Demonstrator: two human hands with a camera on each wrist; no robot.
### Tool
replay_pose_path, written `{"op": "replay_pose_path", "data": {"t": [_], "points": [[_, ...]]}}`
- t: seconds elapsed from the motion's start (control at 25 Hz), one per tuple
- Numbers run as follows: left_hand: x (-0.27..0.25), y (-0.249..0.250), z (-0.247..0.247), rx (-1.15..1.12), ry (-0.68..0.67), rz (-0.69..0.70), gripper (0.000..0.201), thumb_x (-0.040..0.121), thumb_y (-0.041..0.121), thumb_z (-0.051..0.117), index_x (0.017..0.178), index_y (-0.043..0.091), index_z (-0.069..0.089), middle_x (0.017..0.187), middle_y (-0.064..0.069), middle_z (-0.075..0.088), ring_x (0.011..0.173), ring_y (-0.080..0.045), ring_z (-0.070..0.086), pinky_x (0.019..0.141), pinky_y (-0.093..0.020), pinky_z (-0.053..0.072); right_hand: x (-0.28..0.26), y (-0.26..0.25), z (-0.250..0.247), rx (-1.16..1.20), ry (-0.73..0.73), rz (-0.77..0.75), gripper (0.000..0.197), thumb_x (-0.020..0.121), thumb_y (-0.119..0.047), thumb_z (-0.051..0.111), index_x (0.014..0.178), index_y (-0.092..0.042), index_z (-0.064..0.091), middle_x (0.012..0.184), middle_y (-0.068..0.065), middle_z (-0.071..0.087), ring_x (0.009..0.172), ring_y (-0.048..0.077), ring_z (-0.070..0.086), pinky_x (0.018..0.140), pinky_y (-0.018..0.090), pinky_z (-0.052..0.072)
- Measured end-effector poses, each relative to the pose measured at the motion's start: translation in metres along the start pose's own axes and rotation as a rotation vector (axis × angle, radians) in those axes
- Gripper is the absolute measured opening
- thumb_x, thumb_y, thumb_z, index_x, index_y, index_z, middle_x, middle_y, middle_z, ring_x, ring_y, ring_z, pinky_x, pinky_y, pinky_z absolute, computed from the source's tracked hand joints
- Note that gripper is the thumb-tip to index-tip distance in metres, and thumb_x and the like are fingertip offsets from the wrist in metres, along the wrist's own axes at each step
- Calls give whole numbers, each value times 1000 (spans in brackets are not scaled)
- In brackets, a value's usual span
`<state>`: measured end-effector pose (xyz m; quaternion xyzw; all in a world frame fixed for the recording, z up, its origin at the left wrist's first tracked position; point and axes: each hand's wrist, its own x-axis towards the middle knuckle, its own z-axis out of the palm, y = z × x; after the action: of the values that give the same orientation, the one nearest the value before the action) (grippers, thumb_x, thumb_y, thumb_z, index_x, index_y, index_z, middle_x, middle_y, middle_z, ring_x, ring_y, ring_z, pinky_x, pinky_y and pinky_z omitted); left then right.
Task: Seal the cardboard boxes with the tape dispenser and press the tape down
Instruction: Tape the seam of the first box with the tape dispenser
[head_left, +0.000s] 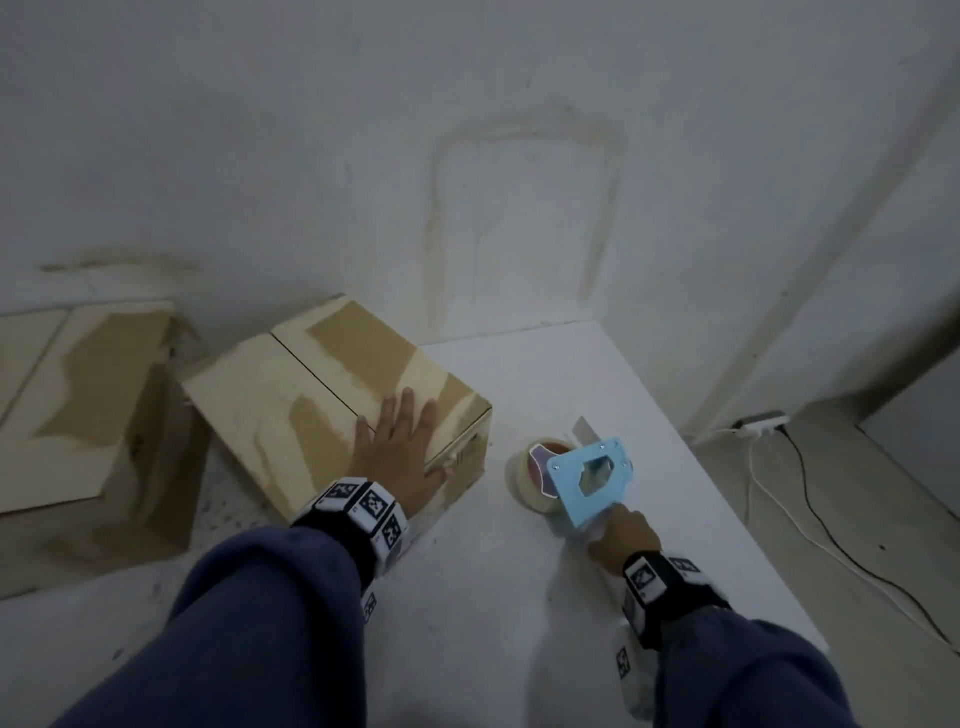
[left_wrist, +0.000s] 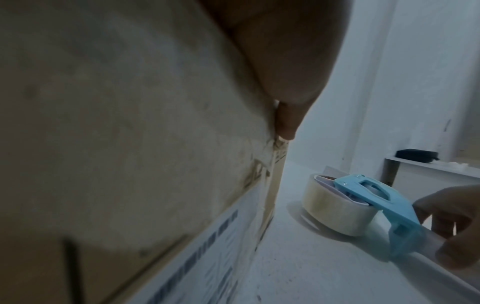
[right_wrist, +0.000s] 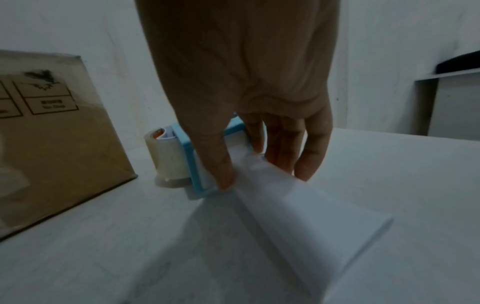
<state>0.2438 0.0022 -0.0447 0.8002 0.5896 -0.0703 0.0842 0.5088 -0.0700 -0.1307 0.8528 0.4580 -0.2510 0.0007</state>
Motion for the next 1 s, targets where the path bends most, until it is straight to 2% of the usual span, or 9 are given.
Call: {"op": "replay_pose_path", "data": {"t": [0.2,0.36,0.48,0.56,0.64,0.68,0.76,0.92,1.0], "points": [[-11,22,1,-18,8,-92,76,93,55,32,149,24,-9,158,-8,-16,146,-30,-11,115,-55,2,10,1,-24,245,-53,-112,43,90,-24,56,120,4,44,121,22,54,111,34,53,87,32,41],[-16,34,1,-84,-15,-106,75,91,55,33,149,29,-5,158,-7,-16,146,-29,-12,116,-56,1,5,-20,-66,715,-50,-181,46,68,-29,55,102,1,48,85,16,56,69,27,53,65,34,41],[-24,41,-17,-167,-125,-92,75,90,61,31,149,30,-4,159,-2,-13,147,-25,-10,115,-55,-3,-9,-61,-107,848,-58,-358,32,75,-17,70,99,-6,51,78,9,53,59,21,48,54,29,41],[-30,38,-39,-265,-136,-78,67,94,57,27,150,28,5,160,0,1,148,-20,4,117,-51,1,-23,-92,-131,883,-77,-515,21,78,-16,71,93,-8,58,71,7,55,55,19,49,51,28,42],[-31,23,-64,-617,-6,-178,54,97,50,27,144,23,33,152,-4,32,136,-21,36,110,-37,26,-39,-118,-147,925,-143,-636,11,83,-14,67,80,-6,60,63,8,55,51,17,51,51,27,45],[-30,11,-78,-928,81,-266,51,97,50,29,134,18,46,141,-8,48,120,-24,52,96,-31,38,-47,-131,-152,923,-174,-688,14,84,-12,64,73,-5,59,60,9,54,50,18,52,51,27,46],[-29,-17,-102,-1536,96,-416,63,91,62,32,118,10,55,122,-13,60,97,-26,63,78,-31,46,-63,-151,-154,917,-241,-769,19,85,-10,62,68,-3,58,56,12,54,51,21,52,54,31,45],[-32,-56,-127,-2062,-146,-367,92,79,76,35,123,-3,48,125,-25,57,101,-34,62,86,-41,48,-88,-184,-143,981,-323,-828,13,84,-3,60,73,-5,53,52,8,46,46,16,43,45,28,35],[-27,-68,-133,-2110,-70,-322,82,85,65,40,127,-5,47,111,-22,63,95,-31,63,92,-39,45,-94,-197,-135,946,-317,-870,14,84,-3,61,72,-6,54,50,5,47,45,15,43,44,26,35]]}}
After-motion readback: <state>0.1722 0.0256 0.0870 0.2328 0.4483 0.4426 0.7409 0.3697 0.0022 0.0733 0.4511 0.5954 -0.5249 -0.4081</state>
